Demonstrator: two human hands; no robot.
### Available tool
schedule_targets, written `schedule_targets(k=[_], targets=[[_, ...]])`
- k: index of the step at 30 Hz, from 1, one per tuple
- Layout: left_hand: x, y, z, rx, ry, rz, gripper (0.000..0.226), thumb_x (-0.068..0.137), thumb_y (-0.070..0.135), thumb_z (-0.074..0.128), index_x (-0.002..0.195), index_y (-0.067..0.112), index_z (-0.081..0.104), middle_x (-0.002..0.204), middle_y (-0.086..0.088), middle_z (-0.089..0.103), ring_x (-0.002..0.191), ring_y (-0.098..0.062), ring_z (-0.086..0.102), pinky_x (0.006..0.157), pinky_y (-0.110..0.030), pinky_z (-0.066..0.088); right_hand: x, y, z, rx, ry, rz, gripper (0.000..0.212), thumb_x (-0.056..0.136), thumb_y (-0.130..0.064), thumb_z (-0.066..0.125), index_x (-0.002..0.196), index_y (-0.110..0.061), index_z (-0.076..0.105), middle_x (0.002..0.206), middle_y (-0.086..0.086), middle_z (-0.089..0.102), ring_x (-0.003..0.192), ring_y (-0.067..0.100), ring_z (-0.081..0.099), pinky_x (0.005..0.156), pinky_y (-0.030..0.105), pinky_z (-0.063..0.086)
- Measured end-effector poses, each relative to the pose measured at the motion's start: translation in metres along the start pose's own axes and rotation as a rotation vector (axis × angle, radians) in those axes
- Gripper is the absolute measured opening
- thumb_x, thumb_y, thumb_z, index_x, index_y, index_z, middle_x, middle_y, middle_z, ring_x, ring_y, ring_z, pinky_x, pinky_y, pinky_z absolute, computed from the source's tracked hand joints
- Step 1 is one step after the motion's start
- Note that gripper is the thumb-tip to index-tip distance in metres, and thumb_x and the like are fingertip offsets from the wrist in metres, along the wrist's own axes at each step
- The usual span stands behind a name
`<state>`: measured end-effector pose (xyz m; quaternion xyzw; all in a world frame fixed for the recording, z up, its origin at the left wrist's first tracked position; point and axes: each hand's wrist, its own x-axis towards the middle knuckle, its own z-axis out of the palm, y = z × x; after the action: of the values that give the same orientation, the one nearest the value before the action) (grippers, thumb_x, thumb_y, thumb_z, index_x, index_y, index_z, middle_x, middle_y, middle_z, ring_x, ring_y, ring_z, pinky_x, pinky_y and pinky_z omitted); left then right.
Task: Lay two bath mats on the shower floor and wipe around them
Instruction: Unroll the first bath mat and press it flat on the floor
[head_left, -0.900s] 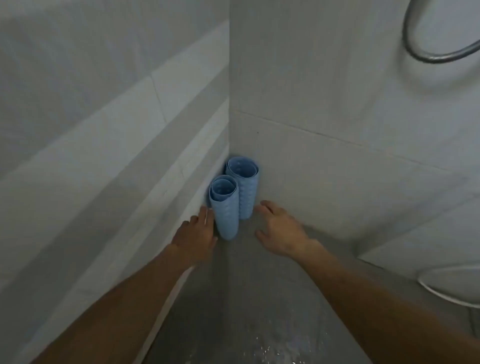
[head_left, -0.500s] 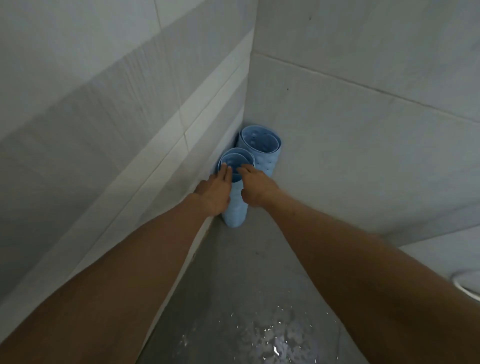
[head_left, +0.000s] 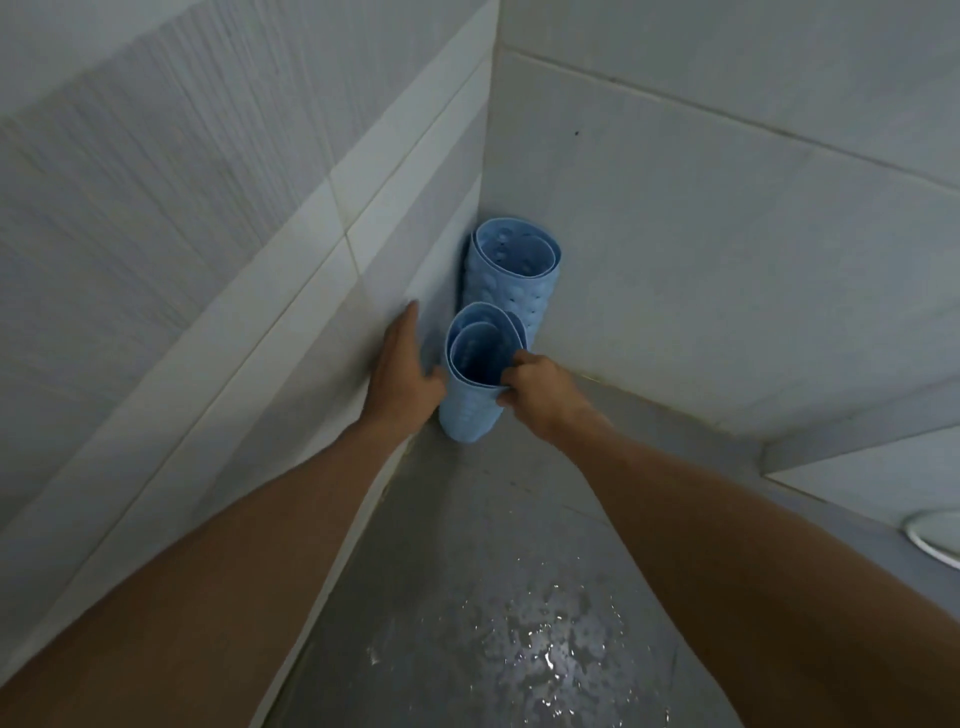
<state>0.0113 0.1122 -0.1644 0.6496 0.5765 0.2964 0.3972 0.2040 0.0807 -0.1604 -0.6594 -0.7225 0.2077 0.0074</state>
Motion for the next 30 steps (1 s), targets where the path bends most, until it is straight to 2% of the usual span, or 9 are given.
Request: schedule_targets(k=[3, 6, 9, 12, 16, 20, 22, 24, 30], targets=[[-0.018, -0.001, 0.004, 0.143, -0.302, -0.079, 0.115, 0.078, 0.023, 0.08, 0.158, 0.023, -0.002, 0.166, 0.0, 0.005, 0.151, -0.023, 0.013, 0.122, -0.044, 0.02, -0.048, 0.015, 0.001, 0.061, 0.015, -0.043, 0.024, 0.097, -0.017, 0.062, 0.114, -0.004, 0.073, 0.118, 0.014, 0.059, 0.106, 0.035, 0.06, 0.089, 0.042, 0.051], [-0.033, 0.014, 0.016, 0.244, -0.558, 0.152, 0.136, 0.051, 0.036, 0.095, 0.156, 0.03, 0.009, 0.16, 0.002, 0.027, 0.146, -0.021, 0.03, 0.117, -0.046, 0.033, -0.1, 0.027, -0.01, 0.086, 0.085, -0.209, 0.016, 0.086, -0.009, 0.074, 0.101, -0.002, 0.077, 0.104, 0.016, 0.066, 0.094, 0.038, 0.065, 0.079, 0.047, 0.058], [-0.058, 0.043, 0.041, -0.131, -0.72, 0.092, 0.112, 0.052, 0.014, 0.096, 0.146, 0.027, 0.037, 0.14, 0.005, 0.055, 0.13, -0.015, 0.052, 0.104, -0.039, 0.048, -0.146, 0.046, -0.027, 0.123, 0.159, -0.287, 0.014, 0.08, -0.01, 0.08, 0.092, -0.006, 0.077, 0.094, 0.011, 0.068, 0.082, 0.029, 0.067, 0.067, 0.035, 0.057], [-0.085, 0.072, 0.061, -0.304, -0.643, -0.077, 0.062, 0.06, 0.012, 0.089, 0.117, 0.024, 0.067, 0.112, -0.001, 0.073, 0.107, -0.015, 0.069, 0.094, -0.043, 0.056, -0.187, 0.071, -0.047, 0.316, 0.291, -0.148, 0.02, 0.086, -0.018, 0.077, 0.103, -0.009, 0.074, 0.105, 0.007, 0.064, 0.082, 0.018, 0.066, 0.073, 0.033, 0.057], [-0.107, 0.088, 0.072, -0.309, -0.598, -0.193, 0.046, 0.059, 0.024, 0.089, 0.103, 0.022, 0.074, 0.097, 0.003, 0.077, 0.092, -0.009, 0.072, 0.072, -0.021, 0.055, -0.233, 0.108, -0.082, 0.779, 0.22, 0.284, 0.082, 0.08, 0.0, 0.079, 0.148, -0.026, 0.041, 0.148, 0.002, 0.035, 0.113, 0.019, 0.065, 0.085, 0.029, 0.059], [-0.132, 0.128, 0.084, -0.267, -0.701, -0.183, 0.039, 0.068, 0.008, 0.087, 0.103, 0.019, 0.074, 0.096, 0.002, 0.077, 0.088, -0.008, 0.073, 0.067, -0.018, 0.055, -0.27, 0.145, -0.089, 0.377, -0.071, 0.267, 0.115, 0.066, -0.018, 0.089, 0.158, -0.031, 0.021, 0.164, 0.007, 0.008, 0.149, 0.021, 0.022, 0.119, 0.038, 0.031], [-0.146, 0.147, 0.093, -0.218, -0.703, -0.169, 0.039, 0.068, 0.008, 0.087, 0.103, 0.018, 0.074, 0.097, 0.002, 0.077, 0.089, -0.009, 0.073, 0.07, -0.021, 0.056, -0.285, 0.15, -0.087, 0.412, -0.101, 0.253, 0.102, 0.061, -0.03, 0.09, 0.148, -0.03, 0.037, 0.156, 0.002, 0.034, 0.141, 0.016, 0.038, 0.118, 0.041, 0.035], [-0.161, 0.162, 0.102, -0.236, -0.626, -0.186, 0.041, 0.066, 0.007, 0.088, 0.103, 0.018, 0.075, 0.097, 0.001, 0.078, 0.089, -0.011, 0.073, 0.07, -0.022, 0.057, -0.305, 0.158, -0.089, 0.466, -0.054, 0.331, 0.072, 0.061, -0.031, 0.092, 0.124, -0.024, 0.057, 0.125, -0.002, 0.065, 0.116, 0.02, 0.062, 0.101, 0.044, 0.051], [-0.206, 0.173, 0.126, -0.243, -0.27, -0.244, 0.075, 0.055, 0.031, 0.096, 0.122, 0.02, 0.064, 0.111, 0.004, 0.071, 0.099, -0.01, 0.069, 0.071, -0.019, 0.056, -0.365, 0.164, -0.108, 0.793, 0.021, 0.328, 0.026, 0.074, -0.015, 0.087, 0.085, -0.013, 0.063, 0.078, -0.002, 0.071, 0.066, 0.007, 0.065, 0.065, 0.032, 0.056]])
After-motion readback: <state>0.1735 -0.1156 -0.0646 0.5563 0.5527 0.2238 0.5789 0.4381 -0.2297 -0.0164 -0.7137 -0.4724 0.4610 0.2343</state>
